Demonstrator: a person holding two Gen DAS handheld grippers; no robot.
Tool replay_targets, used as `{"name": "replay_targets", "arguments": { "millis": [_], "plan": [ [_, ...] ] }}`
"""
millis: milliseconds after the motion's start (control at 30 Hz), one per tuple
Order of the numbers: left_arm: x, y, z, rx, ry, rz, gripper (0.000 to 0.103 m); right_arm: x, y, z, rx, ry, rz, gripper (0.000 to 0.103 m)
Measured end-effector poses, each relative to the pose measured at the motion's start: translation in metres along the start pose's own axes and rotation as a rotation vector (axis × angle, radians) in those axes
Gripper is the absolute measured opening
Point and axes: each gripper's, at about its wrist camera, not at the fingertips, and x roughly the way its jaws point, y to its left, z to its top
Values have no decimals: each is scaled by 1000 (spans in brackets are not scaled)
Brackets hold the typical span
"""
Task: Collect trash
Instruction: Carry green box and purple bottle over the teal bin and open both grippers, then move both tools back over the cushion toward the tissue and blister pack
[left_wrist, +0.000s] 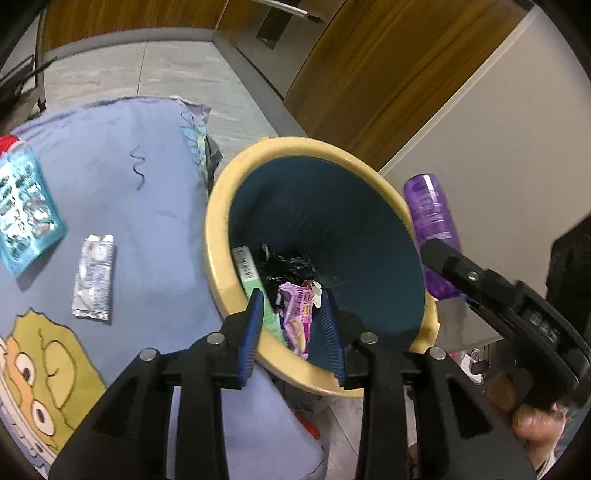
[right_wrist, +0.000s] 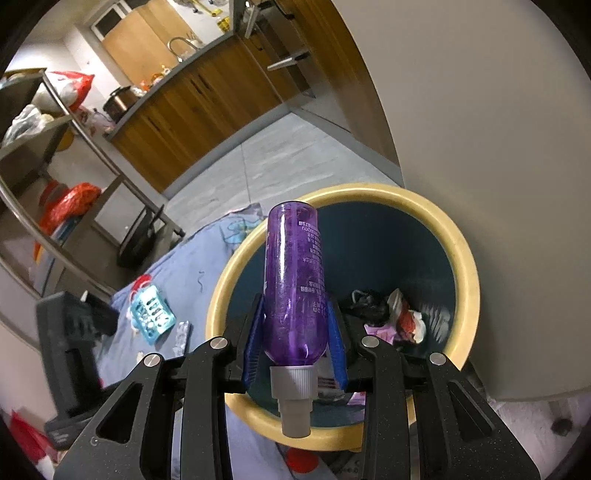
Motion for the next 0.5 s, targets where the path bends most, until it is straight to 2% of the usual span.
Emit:
{"name": "replay_targets", "arguments": {
  "millis": [67,133,200,267,367,500],
  "plan": [
    [-8,2,-2,8,-21,5,38,6,1,1,-3,19,-9,33],
    [-18,6,-3,7,-47,3,52,14,2,1,-9,38,-22,33],
    [-28,11,-7,3,-71,9,59,19,3,0,-11,51,-32,34],
    [-38,18,-11,-4,-87,12,62,24,3,1,-6,62,-38,36],
    [-50,28,-17,-19,-107,17,68,24,4,0,-7,60,-33,46],
    [-65,42,-24,-34,-134,49,76,20,9,0,-18,44,-30,49]
  ]
}}
